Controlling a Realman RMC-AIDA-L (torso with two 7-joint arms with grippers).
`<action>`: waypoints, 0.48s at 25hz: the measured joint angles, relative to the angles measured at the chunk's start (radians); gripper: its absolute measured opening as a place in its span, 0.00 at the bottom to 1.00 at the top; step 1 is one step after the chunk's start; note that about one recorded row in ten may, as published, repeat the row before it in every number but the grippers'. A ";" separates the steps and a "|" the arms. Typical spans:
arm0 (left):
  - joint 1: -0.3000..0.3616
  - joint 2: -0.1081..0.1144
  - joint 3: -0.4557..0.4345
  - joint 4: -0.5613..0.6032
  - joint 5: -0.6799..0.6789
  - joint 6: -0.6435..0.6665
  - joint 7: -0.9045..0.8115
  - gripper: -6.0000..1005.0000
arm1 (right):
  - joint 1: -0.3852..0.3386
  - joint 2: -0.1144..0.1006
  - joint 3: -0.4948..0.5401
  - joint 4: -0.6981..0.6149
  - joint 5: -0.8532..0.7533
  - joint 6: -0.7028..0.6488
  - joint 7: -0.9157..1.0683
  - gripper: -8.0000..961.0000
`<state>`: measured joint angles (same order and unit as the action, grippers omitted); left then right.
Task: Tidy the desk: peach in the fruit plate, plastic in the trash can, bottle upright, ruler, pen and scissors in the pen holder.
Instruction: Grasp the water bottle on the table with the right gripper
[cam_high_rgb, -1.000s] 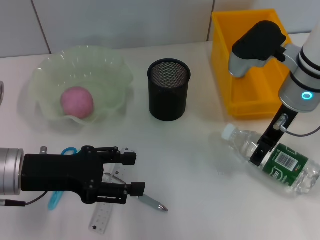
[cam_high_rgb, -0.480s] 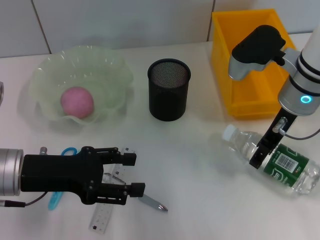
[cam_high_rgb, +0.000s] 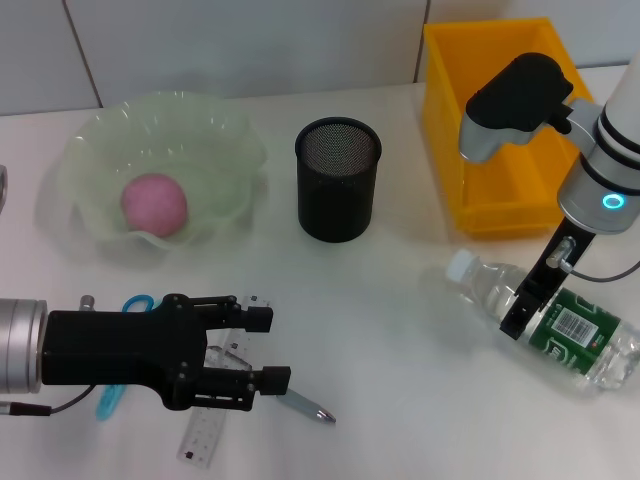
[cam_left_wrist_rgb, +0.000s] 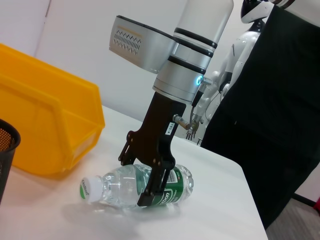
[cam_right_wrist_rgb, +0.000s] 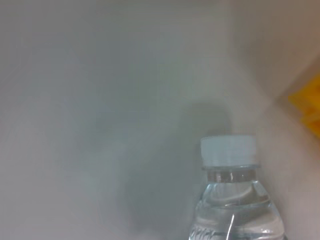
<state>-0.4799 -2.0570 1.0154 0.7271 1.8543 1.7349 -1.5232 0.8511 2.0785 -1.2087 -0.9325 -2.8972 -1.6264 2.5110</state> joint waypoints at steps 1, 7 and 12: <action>0.000 0.000 0.000 0.000 -0.001 0.000 0.000 0.81 | -0.001 0.000 0.000 0.000 0.000 0.001 0.000 0.78; 0.000 0.000 0.000 0.000 -0.002 0.000 0.000 0.81 | -0.001 0.001 0.000 0.012 0.002 0.002 0.000 0.78; 0.001 0.000 0.000 0.000 -0.002 0.000 0.000 0.81 | -0.003 0.002 0.000 0.008 0.018 -0.002 0.000 0.78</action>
<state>-0.4792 -2.0571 1.0154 0.7271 1.8519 1.7349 -1.5231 0.8479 2.0801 -1.2092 -0.9245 -2.8795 -1.6288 2.5110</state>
